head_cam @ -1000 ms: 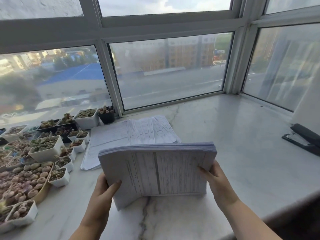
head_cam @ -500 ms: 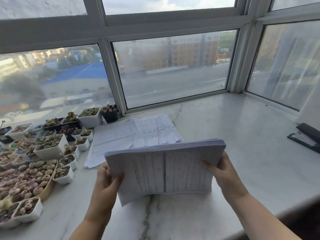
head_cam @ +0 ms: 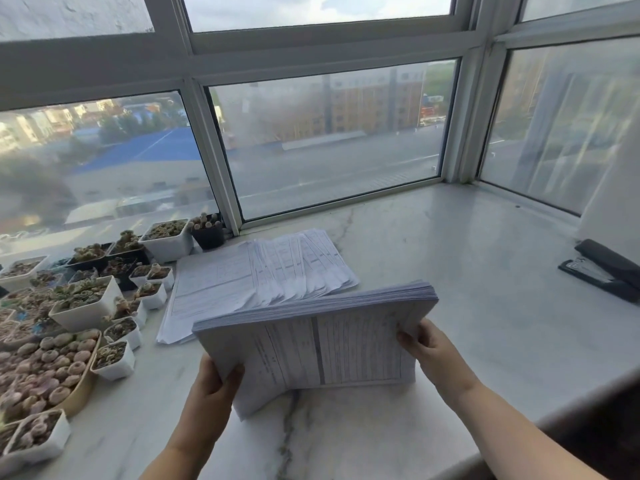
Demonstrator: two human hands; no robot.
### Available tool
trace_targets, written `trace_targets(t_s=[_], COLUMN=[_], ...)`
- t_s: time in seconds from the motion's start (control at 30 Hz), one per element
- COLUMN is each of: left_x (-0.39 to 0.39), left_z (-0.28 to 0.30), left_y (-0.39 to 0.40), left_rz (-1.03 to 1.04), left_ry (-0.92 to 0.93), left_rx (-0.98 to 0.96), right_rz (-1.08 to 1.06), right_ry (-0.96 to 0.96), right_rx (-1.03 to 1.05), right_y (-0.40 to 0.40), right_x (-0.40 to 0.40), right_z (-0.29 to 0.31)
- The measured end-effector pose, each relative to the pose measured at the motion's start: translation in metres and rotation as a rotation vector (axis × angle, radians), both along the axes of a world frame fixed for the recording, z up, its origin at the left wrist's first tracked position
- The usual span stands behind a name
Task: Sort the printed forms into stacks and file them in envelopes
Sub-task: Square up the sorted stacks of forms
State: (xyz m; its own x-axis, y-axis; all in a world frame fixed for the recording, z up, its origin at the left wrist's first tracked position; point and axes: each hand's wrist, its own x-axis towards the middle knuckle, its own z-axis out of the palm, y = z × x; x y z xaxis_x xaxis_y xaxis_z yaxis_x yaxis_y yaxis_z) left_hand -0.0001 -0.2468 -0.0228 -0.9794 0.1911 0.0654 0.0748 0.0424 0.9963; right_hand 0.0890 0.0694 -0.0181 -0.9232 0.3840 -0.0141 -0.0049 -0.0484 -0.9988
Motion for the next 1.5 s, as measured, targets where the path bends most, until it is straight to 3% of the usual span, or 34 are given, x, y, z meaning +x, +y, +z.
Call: trace_targets(t_s=[0.17, 0.27, 0.4, 0.5, 0.57, 0.67, 0.77, 0.9, 1.17, 1.27, 1.33, 1.4, 1.5], left_x=[-0.018, -0.02, -0.006, 0.004, 0.008, 0.009, 0.006, 0.008, -0.007, -0.008, -0.006, -0.006, -0.005], left_z=[0.022, 0.025, 0.001, -0.012, -0.013, -0.006, 0.0, -0.004, -0.021, -0.025, -0.025, -0.027, -0.029], left_y=[-0.005, 0.007, 0.031, 0.046, 0.059, 0.086, 0.124, 0.168, 0.191, 0.197, 0.201, 0.204, 0.205], left_rz=[-0.082, -0.172, -0.181, -0.208, -0.298, -0.396, -0.408, -0.305, -0.31, -0.312, -0.325, -0.336, -0.333], left_ry=[-0.051, -0.284, -0.527, -0.671, -0.86, -1.039, -0.92, -0.736, -0.704, -0.721, -0.717, -0.695, -0.675], left_rx=[0.025, 0.122, 0.162, 0.205, 0.234, 0.176, 0.097, -0.012, -0.088, -0.054, -0.039, -0.025, 0.009], right_rz=[0.068, 0.048, 0.009, 0.009, -0.004, -0.036, -0.061, -0.061, -0.602, -0.725, -0.751, -0.733, -0.661], right_ry=[-0.049, -0.165, -0.421, -0.458, -0.446, -0.402, -0.416, -0.541, -0.404, -0.494, -0.696, -0.879, -0.885], right_rx=[0.01, -0.174, -0.146, -0.189, -0.23, -0.359, -0.351, -0.076, 0.929, 1.183, 1.168, 1.002, 0.882], right_y=[0.024, 0.04, 0.055, 0.074, 0.091, 0.117, 0.15, 0.19, 0.316, 0.369, 0.4, 0.422, 0.435], right_x=[-0.001, 0.002, 0.014, 0.025, 0.031, 0.035, 0.038, 0.04, 0.035, 0.026, 0.018, 0.014, 0.011], right_z=[0.024, 0.023, 0.002, -0.007, -0.01, -0.013, -0.018, -0.023, -0.002, 0.005, 0.004, 0.001, -0.002])
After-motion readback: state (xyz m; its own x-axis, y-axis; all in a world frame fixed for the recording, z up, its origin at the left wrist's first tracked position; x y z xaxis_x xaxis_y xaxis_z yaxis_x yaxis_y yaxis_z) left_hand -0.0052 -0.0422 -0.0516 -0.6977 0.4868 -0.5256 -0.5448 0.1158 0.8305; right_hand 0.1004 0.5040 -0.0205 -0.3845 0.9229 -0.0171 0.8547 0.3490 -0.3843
